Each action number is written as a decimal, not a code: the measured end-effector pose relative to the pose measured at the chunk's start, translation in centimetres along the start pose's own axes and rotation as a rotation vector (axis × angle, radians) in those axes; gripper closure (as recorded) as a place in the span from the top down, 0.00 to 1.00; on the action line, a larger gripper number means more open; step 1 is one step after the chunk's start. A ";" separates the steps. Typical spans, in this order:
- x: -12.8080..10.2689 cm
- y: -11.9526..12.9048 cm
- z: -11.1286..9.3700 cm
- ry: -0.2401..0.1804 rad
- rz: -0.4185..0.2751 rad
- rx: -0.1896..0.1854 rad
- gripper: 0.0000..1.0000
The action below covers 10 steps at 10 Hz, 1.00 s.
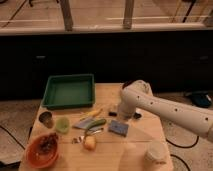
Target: Wipe tray with sponge
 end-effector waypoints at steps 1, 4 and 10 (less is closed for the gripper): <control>0.0 0.1 0.7 0.000 0.002 -0.002 0.17; 0.5 0.3 3.3 0.001 0.007 0.005 0.46; 0.0 0.3 -0.9 0.030 0.034 0.019 0.80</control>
